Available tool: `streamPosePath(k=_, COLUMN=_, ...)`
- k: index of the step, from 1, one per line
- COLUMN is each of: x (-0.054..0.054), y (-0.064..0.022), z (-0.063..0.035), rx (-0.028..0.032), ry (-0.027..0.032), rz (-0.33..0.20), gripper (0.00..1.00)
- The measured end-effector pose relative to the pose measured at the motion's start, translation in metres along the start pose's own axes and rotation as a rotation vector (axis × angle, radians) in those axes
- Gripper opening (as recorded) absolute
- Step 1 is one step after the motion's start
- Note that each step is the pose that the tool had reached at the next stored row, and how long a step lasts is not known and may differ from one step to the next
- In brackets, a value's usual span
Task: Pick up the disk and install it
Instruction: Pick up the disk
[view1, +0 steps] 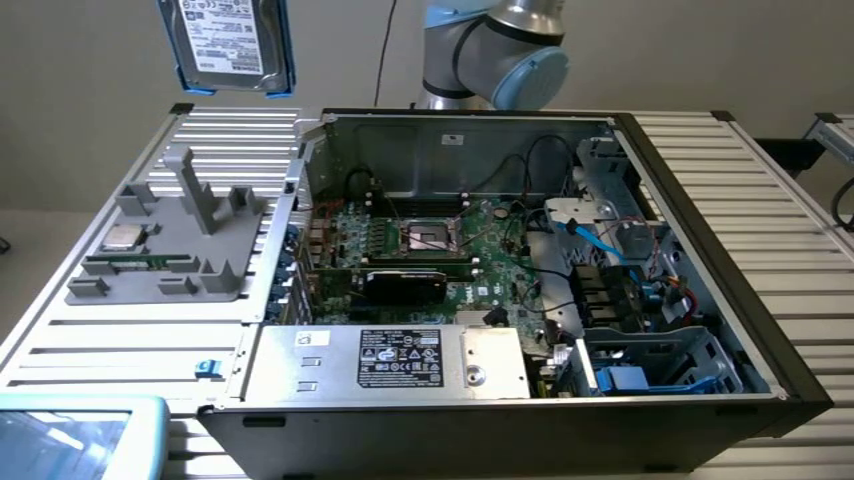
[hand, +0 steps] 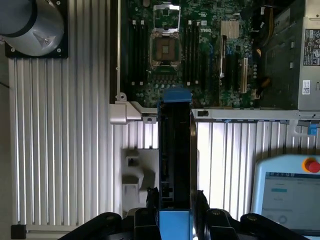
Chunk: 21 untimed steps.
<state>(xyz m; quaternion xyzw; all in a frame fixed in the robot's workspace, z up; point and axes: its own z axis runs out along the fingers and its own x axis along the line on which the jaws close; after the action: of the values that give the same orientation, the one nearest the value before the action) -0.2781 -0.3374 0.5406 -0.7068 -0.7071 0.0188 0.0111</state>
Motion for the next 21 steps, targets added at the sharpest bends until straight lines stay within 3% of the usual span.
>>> streamPosePath(k=12, x=-0.024, y=0.0348, z=-0.0012, rx=-0.0001, ry=0.0001, rz=0.000, gripper=0.37)
streamPosePath(k=21, x=-0.034, y=0.0628, z=-0.0023, rx=0.0000, ry=-0.0027, rz=0.000, gripper=0.37)
